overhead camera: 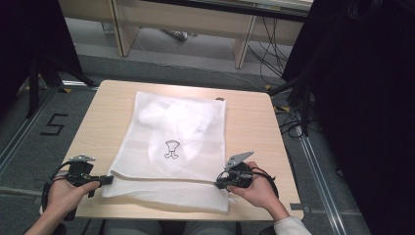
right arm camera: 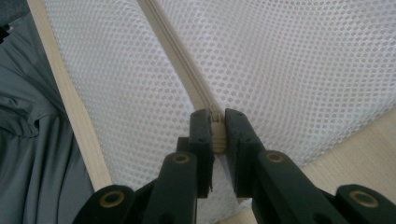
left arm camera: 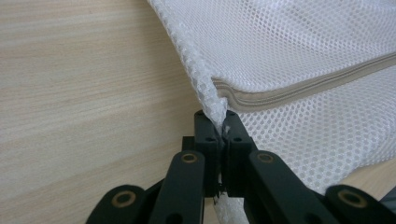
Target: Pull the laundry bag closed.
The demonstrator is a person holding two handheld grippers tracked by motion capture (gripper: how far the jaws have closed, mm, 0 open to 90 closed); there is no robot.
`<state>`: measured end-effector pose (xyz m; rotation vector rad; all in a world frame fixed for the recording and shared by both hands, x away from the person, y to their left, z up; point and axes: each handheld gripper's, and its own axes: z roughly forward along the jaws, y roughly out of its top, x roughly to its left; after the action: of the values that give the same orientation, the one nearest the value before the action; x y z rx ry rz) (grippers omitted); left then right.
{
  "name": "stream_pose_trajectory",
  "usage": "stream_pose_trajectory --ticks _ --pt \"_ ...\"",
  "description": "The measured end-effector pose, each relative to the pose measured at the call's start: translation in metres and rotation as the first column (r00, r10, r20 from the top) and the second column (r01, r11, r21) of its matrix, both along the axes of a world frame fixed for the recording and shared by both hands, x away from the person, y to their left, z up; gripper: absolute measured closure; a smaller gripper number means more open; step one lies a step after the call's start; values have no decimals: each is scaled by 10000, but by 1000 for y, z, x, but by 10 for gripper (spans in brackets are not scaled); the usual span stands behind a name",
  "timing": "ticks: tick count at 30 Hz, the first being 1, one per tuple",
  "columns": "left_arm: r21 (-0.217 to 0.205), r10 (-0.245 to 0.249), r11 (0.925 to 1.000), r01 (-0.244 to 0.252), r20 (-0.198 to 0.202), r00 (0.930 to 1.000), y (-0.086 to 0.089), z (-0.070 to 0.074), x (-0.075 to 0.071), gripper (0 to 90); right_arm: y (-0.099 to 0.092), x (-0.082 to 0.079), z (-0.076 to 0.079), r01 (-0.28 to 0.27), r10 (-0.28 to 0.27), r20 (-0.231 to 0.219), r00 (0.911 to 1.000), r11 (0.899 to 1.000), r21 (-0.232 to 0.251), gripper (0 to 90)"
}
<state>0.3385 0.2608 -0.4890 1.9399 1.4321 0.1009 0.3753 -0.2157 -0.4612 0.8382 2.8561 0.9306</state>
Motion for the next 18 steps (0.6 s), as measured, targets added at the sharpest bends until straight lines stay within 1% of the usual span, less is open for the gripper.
stream_pose_trajectory --ticks 1,2,3,4,5,7,8,10,11,12,13,14,15,16,17,18 --pt "47 -19 10000 19 -14 10000 0 0 0 867 -1 1 -1 -123 122 138 9998 9999 37 826" --pt "5 38 10000 -38 38 10000 0 0 0 867 -1 0 0 120 -119 73 9999 9999 -69 826" --pt "14 45 10000 -45 49 10000 0 0 0 867 -2 0 -1 117 -117 58 9999 9999 -36 826" --pt "45 -2 10000 2 -29 10000 0 0 0 867 -3 0 0 166 -165 58 9998 9998 -130 826" --pt "-46 210 9998 -210 2 9998 -1 -1 0 867 -5 0 -1 181 -179 104 9998 9997 -173 826" --pt "-71 155 9999 -155 9 9999 -1 0 0 866 -7 1 -1 161 -161 19 9999 9998 -134 826" --pt "18 -44 10000 44 -33 10000 1 0 0 867 -8 0 -1 252 -253 -42 9997 9996 -158 826" --pt "16 43 10000 -43 46 10000 0 0 0 866 -10 0 -2 255 -254 41 9997 9996 -138 826" --pt "-2 -34 10000 34 -38 10000 1 0 0 867 -11 1 -2 240 -240 36 9997 9996 -147 826" --pt "35 -12 10000 12 -11 10000 0 0 0 867 -12 0 -2 329 -330 -73 9994 9993 -180 826" --pt "-11 37 10000 -37 44 10000 0 0 0 867 -13 0 -2 341 -341 1 9994 9992 -230 826" --pt "-54 85 9999 -84 62 9999 0 0 0 867 -12 -1 -3 410 -412 -99 9991 9990 -199 826" --pt "-45 198 9998 -198 6 9998 -1 0 0 867 -12 -1 -3 411 -413 -154 9990 9990 -179 826" --pt "-57 197 9998 -197 9 9998 -1 0 0 867 -13 0 -3 333 -335 -45 9994 9991 -270 826" --pt "-140 143 9998 -143 -3 9999 0 0 0 867 -14 1 -4 319 -320 -19 9995 9991 -294 826" --pt "27 -36 10000 36 -33 10000 1 0 0 867 -15 1 -4 281 -283 -82 9996 9993 -258 826"
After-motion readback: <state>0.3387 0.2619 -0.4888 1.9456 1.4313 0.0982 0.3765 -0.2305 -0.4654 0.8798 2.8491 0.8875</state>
